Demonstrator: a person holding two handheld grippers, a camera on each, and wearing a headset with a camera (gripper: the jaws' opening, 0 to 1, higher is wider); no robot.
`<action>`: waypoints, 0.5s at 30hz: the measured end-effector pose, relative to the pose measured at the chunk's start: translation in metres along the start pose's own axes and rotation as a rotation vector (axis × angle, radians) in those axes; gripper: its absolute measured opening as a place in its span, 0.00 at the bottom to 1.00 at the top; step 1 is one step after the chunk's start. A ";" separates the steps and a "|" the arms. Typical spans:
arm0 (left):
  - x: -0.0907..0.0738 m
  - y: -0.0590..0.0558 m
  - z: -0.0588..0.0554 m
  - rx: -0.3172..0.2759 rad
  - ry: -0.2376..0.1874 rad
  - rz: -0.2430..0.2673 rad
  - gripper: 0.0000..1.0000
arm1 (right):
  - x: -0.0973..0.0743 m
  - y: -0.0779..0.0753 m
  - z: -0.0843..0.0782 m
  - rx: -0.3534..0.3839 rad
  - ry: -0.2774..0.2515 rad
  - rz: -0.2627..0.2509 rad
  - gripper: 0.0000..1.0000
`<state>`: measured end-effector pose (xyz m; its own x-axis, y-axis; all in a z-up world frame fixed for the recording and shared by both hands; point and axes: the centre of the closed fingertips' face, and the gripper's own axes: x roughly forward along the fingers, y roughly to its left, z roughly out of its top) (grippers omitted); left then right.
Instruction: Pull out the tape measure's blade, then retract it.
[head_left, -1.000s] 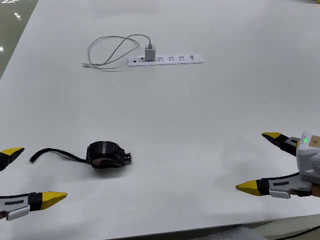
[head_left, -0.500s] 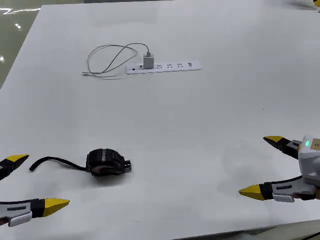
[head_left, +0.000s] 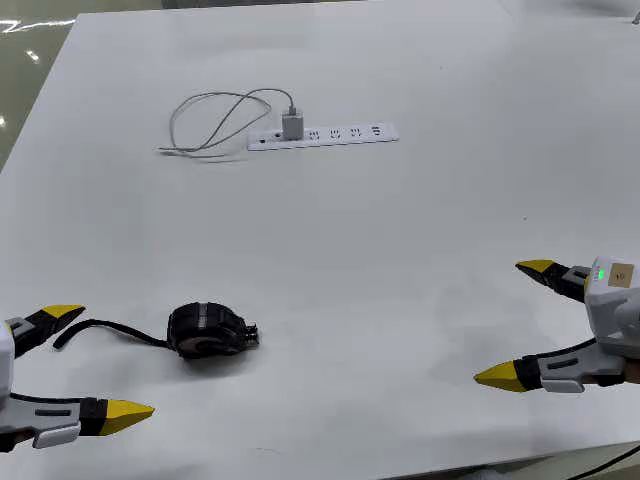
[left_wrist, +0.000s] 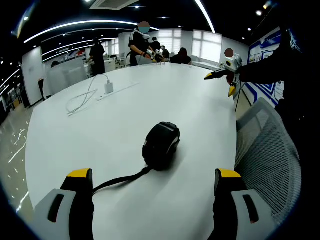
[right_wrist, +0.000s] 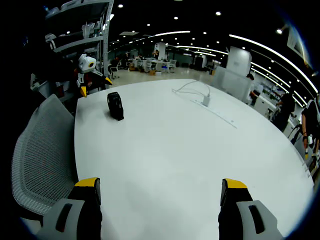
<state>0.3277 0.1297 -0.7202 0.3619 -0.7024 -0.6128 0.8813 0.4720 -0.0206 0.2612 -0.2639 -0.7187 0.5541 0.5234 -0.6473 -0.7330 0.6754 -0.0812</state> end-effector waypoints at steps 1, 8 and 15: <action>0.002 0.000 0.000 0.013 0.013 -0.009 0.99 | 0.000 -0.001 0.001 0.002 0.001 0.000 0.99; 0.012 0.006 0.004 0.094 0.047 -0.036 0.99 | 0.005 -0.002 0.002 0.005 0.011 0.016 0.99; 0.018 0.005 0.011 0.131 0.057 -0.064 0.99 | 0.007 -0.003 0.005 -0.008 0.014 0.022 0.99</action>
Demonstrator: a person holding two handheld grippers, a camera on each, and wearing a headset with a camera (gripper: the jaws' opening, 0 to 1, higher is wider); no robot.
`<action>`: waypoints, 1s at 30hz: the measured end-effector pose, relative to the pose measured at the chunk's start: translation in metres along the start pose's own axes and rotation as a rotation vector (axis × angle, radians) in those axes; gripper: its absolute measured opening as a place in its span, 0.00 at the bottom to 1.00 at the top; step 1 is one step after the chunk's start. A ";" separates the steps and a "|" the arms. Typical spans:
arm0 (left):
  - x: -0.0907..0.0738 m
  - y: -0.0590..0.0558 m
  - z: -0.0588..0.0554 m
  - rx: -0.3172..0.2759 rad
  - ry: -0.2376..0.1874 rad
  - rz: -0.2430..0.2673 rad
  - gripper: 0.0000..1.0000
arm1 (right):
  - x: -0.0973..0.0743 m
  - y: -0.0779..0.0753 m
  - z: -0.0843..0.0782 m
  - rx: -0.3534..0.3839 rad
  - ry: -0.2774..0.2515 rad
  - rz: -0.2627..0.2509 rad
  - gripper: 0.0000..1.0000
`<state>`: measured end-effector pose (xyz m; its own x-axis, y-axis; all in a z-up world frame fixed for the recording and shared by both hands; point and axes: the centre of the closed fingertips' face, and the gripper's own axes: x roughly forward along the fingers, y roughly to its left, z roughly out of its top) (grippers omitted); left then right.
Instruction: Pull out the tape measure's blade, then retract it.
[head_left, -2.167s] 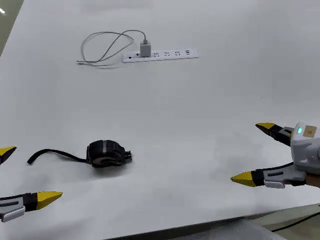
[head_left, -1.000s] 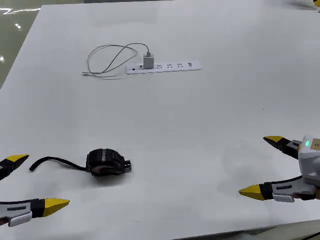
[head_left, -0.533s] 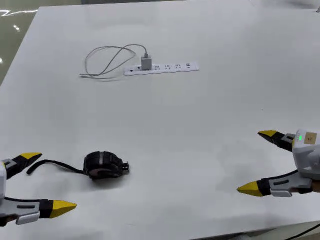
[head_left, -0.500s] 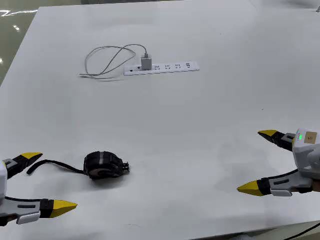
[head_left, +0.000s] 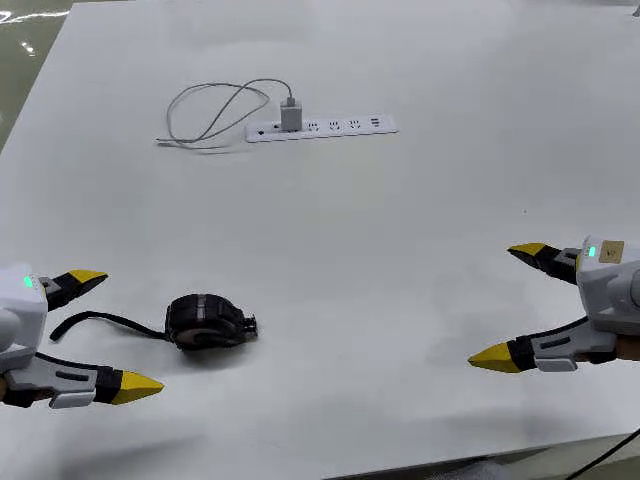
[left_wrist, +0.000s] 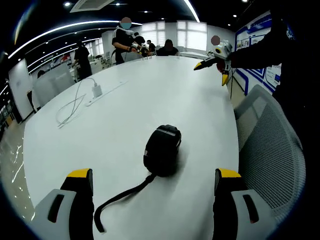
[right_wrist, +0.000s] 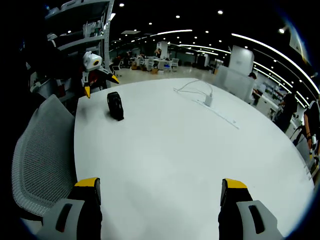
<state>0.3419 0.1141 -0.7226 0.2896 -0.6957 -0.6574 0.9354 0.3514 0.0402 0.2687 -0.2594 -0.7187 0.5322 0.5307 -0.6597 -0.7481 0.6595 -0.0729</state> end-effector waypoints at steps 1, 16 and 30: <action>0.000 0.000 0.001 0.015 0.009 0.001 0.99 | 0.000 0.000 0.001 0.000 -0.005 0.001 0.99; 0.024 -0.006 0.005 0.082 0.050 -0.059 0.95 | 0.012 0.005 0.011 -0.030 -0.008 0.038 0.99; 0.046 -0.012 0.010 0.178 0.117 -0.140 0.81 | 0.030 0.012 0.028 -0.063 -0.029 0.083 0.99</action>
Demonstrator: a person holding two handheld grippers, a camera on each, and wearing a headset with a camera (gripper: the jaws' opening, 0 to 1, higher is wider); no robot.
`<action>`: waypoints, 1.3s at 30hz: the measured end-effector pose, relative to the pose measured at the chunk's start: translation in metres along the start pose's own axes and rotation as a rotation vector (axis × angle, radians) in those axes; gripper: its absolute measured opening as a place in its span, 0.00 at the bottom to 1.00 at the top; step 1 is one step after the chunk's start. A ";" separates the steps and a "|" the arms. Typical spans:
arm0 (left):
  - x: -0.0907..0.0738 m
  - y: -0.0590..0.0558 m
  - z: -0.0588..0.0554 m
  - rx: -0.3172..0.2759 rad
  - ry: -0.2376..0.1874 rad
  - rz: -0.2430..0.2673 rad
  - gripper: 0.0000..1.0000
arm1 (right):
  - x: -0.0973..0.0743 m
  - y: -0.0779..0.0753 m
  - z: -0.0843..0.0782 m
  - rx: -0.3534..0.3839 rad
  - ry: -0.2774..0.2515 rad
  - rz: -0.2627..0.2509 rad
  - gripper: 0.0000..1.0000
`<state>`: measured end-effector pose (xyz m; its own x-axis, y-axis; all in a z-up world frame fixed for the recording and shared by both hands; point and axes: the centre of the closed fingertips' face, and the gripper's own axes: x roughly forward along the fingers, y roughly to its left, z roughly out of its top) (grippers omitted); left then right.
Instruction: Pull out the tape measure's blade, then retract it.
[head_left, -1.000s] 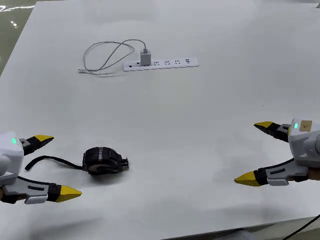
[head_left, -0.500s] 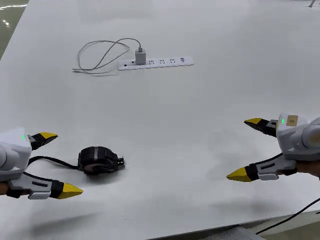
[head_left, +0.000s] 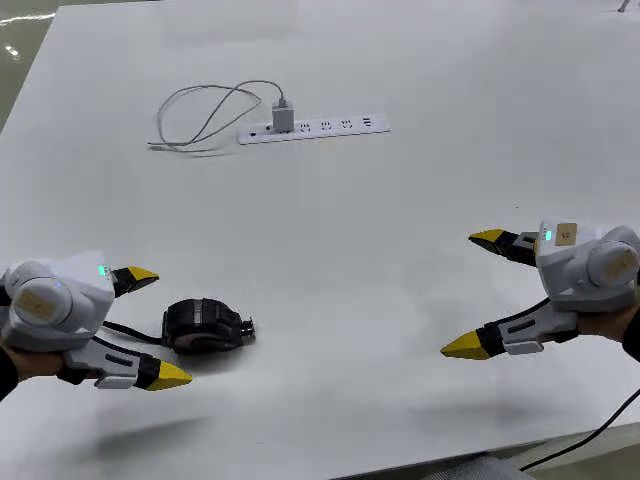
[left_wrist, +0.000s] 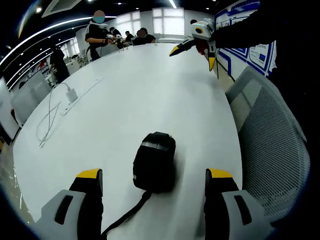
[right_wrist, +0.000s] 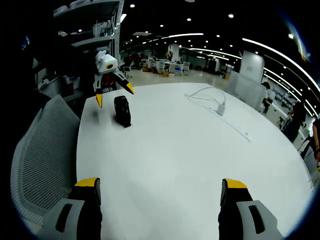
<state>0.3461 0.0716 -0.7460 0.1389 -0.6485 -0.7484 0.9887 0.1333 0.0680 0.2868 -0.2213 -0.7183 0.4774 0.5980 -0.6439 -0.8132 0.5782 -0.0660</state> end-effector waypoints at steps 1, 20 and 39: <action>0.003 0.000 -0.002 0.006 0.022 -0.008 0.79 | 0.002 0.002 0.002 -0.005 0.000 0.009 0.99; 0.021 -0.001 0.007 0.000 0.050 -0.080 0.51 | 0.037 0.004 0.028 -0.062 -0.002 0.071 0.99; 0.033 -0.002 0.009 0.106 0.104 -0.126 0.32 | 0.064 0.014 0.048 -0.104 -0.016 0.114 0.96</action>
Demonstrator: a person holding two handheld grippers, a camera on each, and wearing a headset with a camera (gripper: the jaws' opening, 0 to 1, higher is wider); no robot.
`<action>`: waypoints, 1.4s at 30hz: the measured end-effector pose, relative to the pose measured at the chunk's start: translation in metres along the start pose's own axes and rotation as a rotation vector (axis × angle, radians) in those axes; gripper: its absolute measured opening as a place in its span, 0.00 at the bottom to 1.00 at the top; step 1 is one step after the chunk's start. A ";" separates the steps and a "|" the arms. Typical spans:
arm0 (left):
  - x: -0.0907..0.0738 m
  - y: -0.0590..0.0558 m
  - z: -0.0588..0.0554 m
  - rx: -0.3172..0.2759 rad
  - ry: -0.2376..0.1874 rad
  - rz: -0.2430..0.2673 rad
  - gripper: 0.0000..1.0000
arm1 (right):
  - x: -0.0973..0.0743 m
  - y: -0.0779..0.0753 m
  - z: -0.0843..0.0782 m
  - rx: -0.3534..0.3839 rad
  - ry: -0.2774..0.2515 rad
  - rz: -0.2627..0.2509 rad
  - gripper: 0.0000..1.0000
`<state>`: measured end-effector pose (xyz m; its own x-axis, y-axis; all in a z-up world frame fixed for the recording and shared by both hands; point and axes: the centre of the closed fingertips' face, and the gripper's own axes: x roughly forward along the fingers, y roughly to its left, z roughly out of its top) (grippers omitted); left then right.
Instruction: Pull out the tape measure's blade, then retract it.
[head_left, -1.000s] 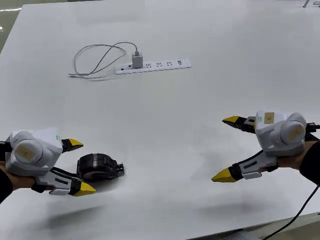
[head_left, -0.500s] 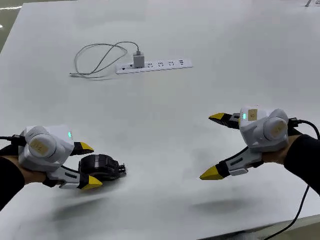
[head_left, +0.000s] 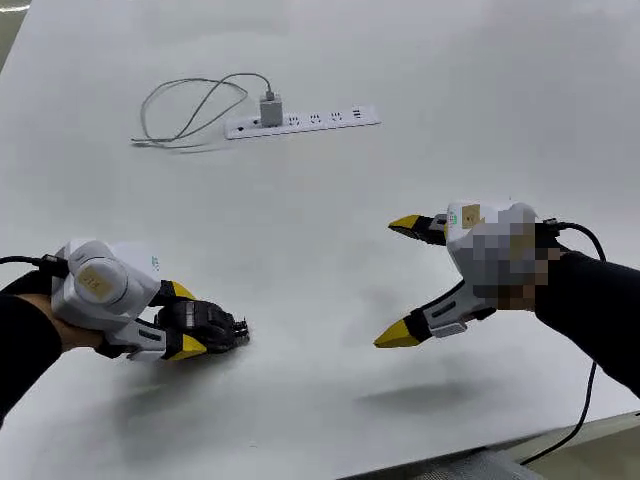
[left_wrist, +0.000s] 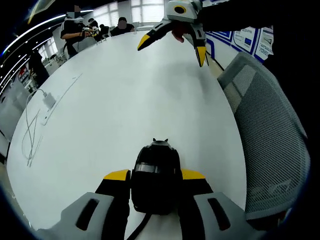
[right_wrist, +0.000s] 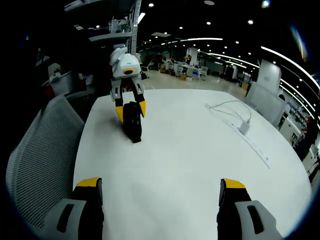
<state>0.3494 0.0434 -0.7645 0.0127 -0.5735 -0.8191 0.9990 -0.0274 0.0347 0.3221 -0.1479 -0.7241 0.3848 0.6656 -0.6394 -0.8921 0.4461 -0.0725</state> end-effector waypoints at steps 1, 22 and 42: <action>0.000 0.001 0.000 0.002 0.003 -0.001 0.32 | 0.001 0.001 0.001 -0.004 0.000 0.003 0.96; 0.003 0.000 -0.004 0.035 0.019 0.012 0.31 | 0.053 0.006 0.007 -0.035 0.000 0.072 0.82; 0.003 -0.002 -0.005 0.040 0.017 0.010 0.31 | 0.090 0.027 0.032 -0.094 -0.018 0.170 0.69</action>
<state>0.3481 0.0455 -0.7702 0.0234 -0.5600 -0.8282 0.9963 -0.0552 0.0655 0.3405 -0.0568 -0.7592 0.2304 0.7374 -0.6349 -0.9624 0.2691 -0.0367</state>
